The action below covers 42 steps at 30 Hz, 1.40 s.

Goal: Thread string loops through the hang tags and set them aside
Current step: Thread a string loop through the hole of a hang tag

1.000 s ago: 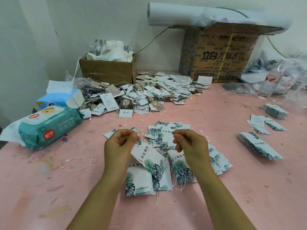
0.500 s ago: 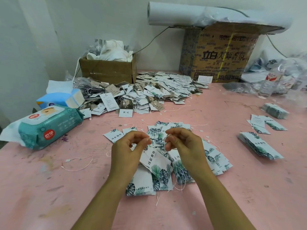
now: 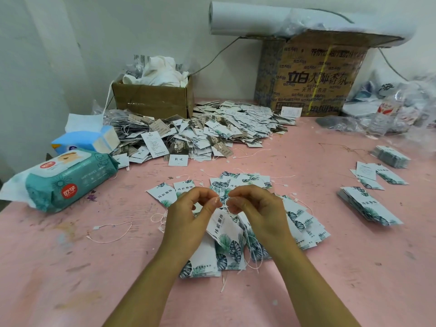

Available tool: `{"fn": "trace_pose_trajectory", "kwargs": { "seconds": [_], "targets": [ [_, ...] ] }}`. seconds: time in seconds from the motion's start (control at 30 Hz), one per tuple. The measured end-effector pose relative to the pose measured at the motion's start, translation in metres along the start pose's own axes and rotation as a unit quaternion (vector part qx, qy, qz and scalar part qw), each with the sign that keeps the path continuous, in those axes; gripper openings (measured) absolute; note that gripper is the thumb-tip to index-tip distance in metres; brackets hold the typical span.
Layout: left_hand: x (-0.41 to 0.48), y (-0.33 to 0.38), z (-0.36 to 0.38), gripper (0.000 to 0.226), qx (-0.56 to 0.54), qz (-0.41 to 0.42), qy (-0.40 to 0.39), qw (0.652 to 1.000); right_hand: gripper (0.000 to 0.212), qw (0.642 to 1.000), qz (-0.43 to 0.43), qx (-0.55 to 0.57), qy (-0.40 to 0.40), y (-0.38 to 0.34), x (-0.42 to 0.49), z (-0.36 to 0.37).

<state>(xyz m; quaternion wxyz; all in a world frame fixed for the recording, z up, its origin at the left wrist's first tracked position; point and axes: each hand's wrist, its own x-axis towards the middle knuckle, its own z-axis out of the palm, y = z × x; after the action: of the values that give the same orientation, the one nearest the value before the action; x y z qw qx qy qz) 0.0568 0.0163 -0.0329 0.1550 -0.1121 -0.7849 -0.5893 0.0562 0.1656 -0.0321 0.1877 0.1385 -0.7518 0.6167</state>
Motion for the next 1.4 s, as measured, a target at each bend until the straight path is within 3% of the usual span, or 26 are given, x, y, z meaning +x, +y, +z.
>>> {"fn": "trace_pose_trajectory", "kwargs": {
  "seconds": [0.17,0.57,1.4],
  "targets": [
    [-0.0009,-0.0006,-0.0001,0.019,0.017,0.019,-0.010,1.000,0.032,0.998,-0.042,-0.036,0.001,-0.0068,-0.0007,0.0008],
    [-0.0038,0.0032,0.0011,0.028,0.069,0.053,-0.015,0.996,0.026,0.999,-0.002,-0.030,-0.037,-0.0102,-0.0022,0.0038],
    [-0.0035,0.0006,0.0015,0.010,0.116,0.056,-0.037,0.991,0.027,0.997,0.010,-0.048,-0.055,-0.0038,-0.0016,0.0035]
  ]
}}
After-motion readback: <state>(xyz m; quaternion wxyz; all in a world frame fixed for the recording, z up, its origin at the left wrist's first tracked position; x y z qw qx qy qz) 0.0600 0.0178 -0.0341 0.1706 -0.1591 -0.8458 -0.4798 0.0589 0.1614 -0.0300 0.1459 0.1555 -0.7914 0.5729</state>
